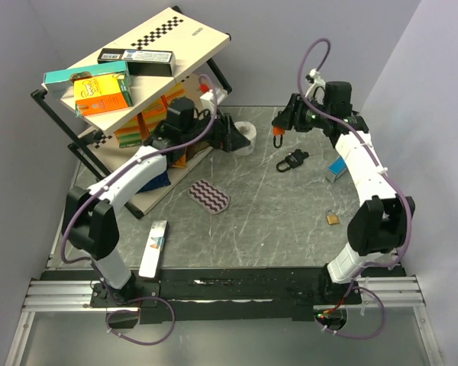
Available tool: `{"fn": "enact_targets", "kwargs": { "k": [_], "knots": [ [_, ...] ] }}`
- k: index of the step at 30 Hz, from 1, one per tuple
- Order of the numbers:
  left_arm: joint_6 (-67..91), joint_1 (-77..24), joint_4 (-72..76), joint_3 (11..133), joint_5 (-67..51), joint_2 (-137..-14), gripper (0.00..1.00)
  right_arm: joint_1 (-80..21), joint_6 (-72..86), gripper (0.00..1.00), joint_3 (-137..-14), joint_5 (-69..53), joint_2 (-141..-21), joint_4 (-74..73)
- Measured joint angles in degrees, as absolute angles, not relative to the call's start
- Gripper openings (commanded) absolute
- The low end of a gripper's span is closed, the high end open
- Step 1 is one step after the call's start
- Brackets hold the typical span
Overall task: Lock with the key
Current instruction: Pick up the lock from the center of the board, then lock the lock.
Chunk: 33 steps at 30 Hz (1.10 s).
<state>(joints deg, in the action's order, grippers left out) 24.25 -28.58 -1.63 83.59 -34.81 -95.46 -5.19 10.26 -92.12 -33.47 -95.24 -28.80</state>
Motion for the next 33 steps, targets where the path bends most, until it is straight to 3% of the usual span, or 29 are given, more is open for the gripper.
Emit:
{"fn": "enact_targets", "kwargs": {
  "k": [12,22,33],
  "knots": [
    [28.27,-32.88,7.92,83.53,-34.37,-101.49,0.87,-4.89,32.53,0.00,-82.00,-39.72,-91.59,-14.24],
    [22.79,-34.94,9.54,82.59,-29.78,-101.93,0.86,-4.91,39.22,0.00,-79.88,-39.99,-89.93,-11.70],
    [20.91,-36.29,9.17,79.70,-26.30,-101.19,0.72,-5.80,43.72,0.00,-76.44,-40.16,-87.68,-8.88]
  ]
}}
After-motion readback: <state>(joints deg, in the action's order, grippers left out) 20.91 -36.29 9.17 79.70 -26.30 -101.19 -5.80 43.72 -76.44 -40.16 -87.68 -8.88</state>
